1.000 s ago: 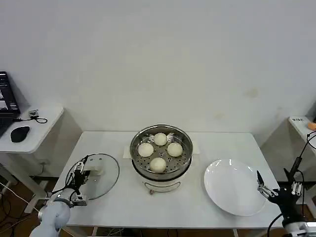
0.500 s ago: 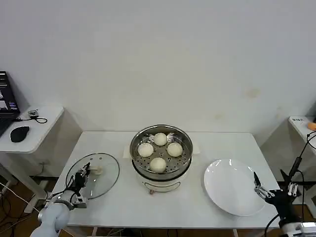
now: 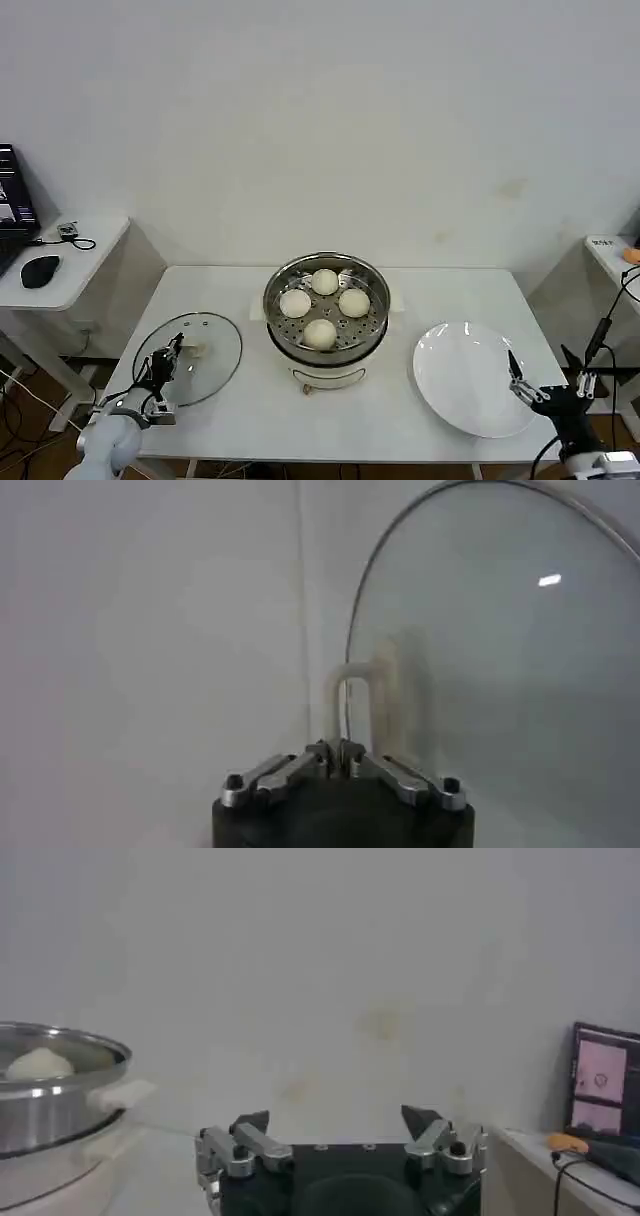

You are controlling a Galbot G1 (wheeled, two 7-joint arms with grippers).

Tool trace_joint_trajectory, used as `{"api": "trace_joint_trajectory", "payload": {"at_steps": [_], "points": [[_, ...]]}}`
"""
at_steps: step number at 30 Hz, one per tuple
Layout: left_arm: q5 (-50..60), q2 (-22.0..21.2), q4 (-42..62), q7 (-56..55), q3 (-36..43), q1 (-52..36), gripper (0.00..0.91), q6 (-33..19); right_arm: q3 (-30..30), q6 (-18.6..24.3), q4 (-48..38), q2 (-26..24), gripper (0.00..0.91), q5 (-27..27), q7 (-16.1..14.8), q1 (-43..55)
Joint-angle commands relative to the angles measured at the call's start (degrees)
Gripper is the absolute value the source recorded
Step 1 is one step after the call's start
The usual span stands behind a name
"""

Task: Take steamed baozi put them in steamer then cover it.

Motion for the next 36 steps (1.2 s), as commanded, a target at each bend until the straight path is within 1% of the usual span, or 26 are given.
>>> {"api": "trace_joint_trajectory", "payload": {"at_steps": [1,6,10,15,23,27,30,36], "points": [[0.60,-1.48,-6.54,-5.13,-3.11,3.80,0.000,0.30,-0.44,0.02,0.25,-0.01,0.907,-0.22,0.02,-0.05],[0.87,-2.69,-13.59,-6.93,-5.63,7.75,0.000,2.11,-1.03,0.10,0.31,-0.20,0.907,-0.54,-0.01,-0.09],[-0.19,-2.86,-18.62,-6.65,-7.84,10.78,0.000,3.68,-1.50,0.23,0.37,-0.53,0.907,-0.79,-0.07,-0.30],[-2.64,-2.20,-25.56,-5.19,-10.11,13.99,0.000,5.80,-2.11,0.20,0.28,-1.03,0.907,-0.81,-0.10,-0.21],[-5.65,0.72,-36.50,1.27,-11.72,17.00,0.000,12.38,-2.95,0.48,-0.60,-1.29,0.907,-1.52,-0.37,0.26],[-6.81,2.00,-40.70,3.09,-10.73,16.63,0.000,14.96,-2.83,0.71,-1.30,-1.78,0.907,-1.79,-0.58,0.24],[-6.67,2.65,-42.58,4.27,-8.11,14.78,0.000,16.84,-2.76,0.66,-1.76,-2.13,0.907,-1.78,-0.82,0.26],[-2.69,3.39,-43.62,9.13,-0.98,7.86,0.000,20.37,-3.64,0.56,-2.19,-2.05,0.907,-2.40,-1.32,0.36]]}}
